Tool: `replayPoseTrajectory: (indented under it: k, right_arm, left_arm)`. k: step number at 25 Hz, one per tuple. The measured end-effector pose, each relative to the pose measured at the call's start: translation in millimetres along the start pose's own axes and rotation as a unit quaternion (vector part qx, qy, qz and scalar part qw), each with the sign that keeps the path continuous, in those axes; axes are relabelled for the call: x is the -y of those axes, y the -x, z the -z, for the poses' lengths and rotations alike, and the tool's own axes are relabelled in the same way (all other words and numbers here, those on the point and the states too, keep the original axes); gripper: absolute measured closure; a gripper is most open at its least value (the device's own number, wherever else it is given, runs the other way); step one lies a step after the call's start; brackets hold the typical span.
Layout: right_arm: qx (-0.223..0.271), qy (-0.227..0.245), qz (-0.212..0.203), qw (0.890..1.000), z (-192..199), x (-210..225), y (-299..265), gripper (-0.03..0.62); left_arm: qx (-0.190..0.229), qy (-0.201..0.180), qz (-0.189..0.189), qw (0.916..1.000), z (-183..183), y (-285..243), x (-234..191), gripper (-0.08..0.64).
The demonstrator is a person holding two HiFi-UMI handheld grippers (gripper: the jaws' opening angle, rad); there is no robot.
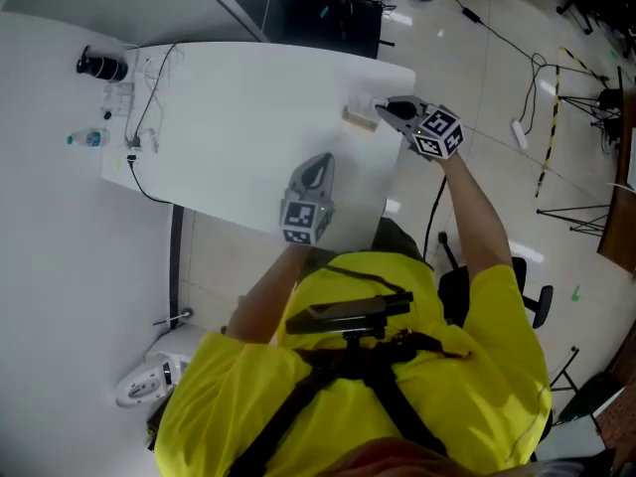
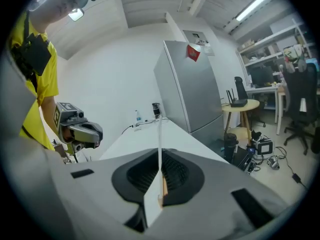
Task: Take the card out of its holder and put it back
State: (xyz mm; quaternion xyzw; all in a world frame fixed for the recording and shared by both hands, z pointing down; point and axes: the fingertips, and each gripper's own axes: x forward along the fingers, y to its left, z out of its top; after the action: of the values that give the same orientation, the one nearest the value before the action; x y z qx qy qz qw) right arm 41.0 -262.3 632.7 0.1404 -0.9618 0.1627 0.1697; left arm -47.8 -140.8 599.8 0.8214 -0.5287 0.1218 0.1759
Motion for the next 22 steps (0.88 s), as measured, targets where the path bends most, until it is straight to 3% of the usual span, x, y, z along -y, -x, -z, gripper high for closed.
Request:
replayPoseTrajectory:
  k: [7, 22]
  right_arm:
    - [0.007, 0.006, -0.014, 1.0, 3.1, 0.7, -13.0, 0.572]
    - [0.009, 0.001, -0.022, 1.0, 3.5, 2.3, -16.7, 0.572]
  left_arm:
    - [-0.026, 0.002, 0.0, 0.9996, 18.2, 2.5, 1.5, 0.557]
    - [-0.031, -0.006, 0.01, 0.9995, 10.0, -14.8, 7.7, 0.555]
